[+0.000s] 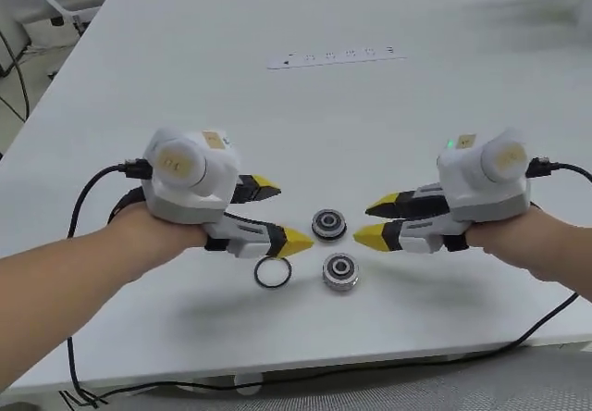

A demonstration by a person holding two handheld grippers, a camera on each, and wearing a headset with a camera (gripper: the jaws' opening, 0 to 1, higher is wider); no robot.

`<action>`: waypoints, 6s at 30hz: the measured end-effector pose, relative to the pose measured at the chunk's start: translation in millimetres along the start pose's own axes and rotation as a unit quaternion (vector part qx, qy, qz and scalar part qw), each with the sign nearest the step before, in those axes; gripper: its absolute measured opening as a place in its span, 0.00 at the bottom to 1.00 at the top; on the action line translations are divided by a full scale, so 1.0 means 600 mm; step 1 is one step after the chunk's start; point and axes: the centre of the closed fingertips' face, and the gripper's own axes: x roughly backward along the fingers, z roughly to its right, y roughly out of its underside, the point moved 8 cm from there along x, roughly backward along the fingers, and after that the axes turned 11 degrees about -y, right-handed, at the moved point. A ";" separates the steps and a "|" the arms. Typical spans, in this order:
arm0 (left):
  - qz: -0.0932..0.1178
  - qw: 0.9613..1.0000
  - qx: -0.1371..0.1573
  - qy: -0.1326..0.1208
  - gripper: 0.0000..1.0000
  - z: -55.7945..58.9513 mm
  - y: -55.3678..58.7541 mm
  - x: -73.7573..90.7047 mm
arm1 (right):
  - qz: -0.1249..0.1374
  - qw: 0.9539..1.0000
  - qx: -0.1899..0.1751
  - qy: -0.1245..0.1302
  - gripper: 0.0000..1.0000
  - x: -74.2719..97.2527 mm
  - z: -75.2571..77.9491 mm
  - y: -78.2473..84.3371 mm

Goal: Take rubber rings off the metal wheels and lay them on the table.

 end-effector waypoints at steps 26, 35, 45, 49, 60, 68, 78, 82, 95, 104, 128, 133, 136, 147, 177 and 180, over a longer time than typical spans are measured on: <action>-0.009 1.000 0.008 0.016 0.43 0.009 0.001 -0.038 | -0.017 1.000 0.007 -0.012 0.24 -0.030 0.009 -0.006; -0.006 1.000 0.011 0.025 0.37 0.017 -0.004 -0.053 | -0.023 1.000 0.009 -0.017 0.24 -0.035 0.009 -0.002; -0.011 0.999 0.008 0.030 0.28 0.018 -0.010 -0.067 | -0.021 1.000 0.004 -0.014 0.25 -0.032 0.009 0.001; -0.017 0.999 -0.006 0.029 0.23 0.018 -0.012 -0.075 | -0.021 1.000 0.003 -0.013 0.25 -0.031 0.010 0.001; -0.014 0.999 -0.029 0.027 0.18 0.021 -0.016 -0.081 | -0.018 1.000 0.004 -0.015 0.25 -0.033 0.011 0.001; -0.006 1.000 -0.018 0.022 0.14 0.015 -0.014 -0.076 | -0.016 1.000 0.005 -0.018 0.25 -0.037 0.010 -0.001; -0.010 1.000 -0.019 0.015 0.14 0.018 -0.016 -0.071 | -0.013 1.000 0.007 -0.020 0.26 -0.046 0.009 -0.005; -0.011 1.000 -0.017 0.013 0.14 0.020 -0.016 -0.071 | -0.009 1.000 0.002 -0.020 0.25 -0.050 0.011 -0.007; -0.011 1.000 -0.007 0.007 0.14 0.023 -0.013 -0.075 | -0.013 1.000 0.001 -0.019 0.24 -0.047 0.016 -0.001; -0.012 1.000 -0.005 0.007 0.14 0.022 -0.012 -0.078 | -0.013 1.000 -0.004 -0.023 0.21 -0.043 0.013 0.000; -0.014 1.000 -0.004 0.000 0.13 0.018 -0.010 -0.083 | 0.005 0.995 -0.101 -0.012 0.00 -0.031 0.016 0.006; -0.015 1.000 -0.004 -0.001 0.13 0.020 -0.009 -0.080 | 0.037 0.987 -0.156 -0.004 0.00 -0.020 0.027 0.004; -0.019 1.000 -0.006 -0.004 0.12 0.021 -0.010 -0.081 | 0.033 0.988 -0.152 -0.003 0.00 -0.023 0.024 0.004; -0.030 0.999 -0.009 -0.019 0.12 0.028 -0.014 -0.080 | 0.076 0.978 -0.193 -0.004 0.00 -0.021 0.017 0.001; -0.040 0.999 -0.017 -0.020 0.12 0.031 -0.014 -0.079 | 0.068 0.980 -0.183 -0.024 0.00 -0.028 0.004 -0.010; -0.040 0.999 -0.016 -0.021 0.12 0.031 -0.014 -0.079 | 0.072 0.980 -0.182 -0.035 0.00 -0.032 -0.001 -0.011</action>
